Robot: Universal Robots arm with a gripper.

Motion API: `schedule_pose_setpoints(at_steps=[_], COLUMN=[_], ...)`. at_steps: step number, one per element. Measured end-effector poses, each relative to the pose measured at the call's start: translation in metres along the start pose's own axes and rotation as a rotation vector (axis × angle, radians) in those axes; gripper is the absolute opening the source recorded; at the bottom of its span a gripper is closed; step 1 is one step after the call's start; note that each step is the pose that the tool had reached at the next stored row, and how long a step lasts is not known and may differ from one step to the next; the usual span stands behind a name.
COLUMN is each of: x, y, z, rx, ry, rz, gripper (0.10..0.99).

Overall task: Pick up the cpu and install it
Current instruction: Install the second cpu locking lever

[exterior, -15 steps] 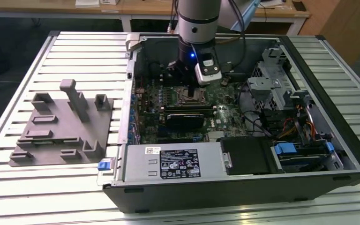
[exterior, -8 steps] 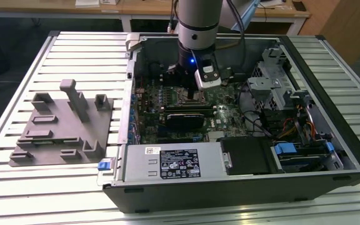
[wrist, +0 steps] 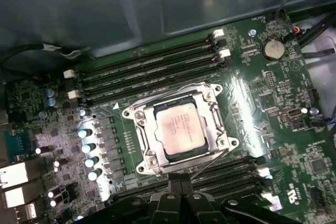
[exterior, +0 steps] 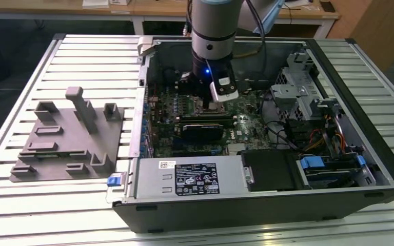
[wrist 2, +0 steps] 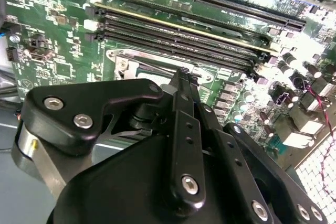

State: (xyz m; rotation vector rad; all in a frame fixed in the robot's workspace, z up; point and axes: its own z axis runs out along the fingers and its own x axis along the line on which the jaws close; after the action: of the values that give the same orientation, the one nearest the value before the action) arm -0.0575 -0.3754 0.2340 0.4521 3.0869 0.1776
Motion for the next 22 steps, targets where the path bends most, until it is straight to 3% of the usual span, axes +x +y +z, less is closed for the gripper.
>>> schedule_pose_setpoints(at_steps=[6, 22], x=[0.0028, 0.0114], y=[-0.0088, -0.0281], z=[0.0031, 0.0159], rx=[-0.022, -0.109], ry=[0.0070, 0.0349], rz=[-0.003, -0.016], gripper=[0.106, 0.106])
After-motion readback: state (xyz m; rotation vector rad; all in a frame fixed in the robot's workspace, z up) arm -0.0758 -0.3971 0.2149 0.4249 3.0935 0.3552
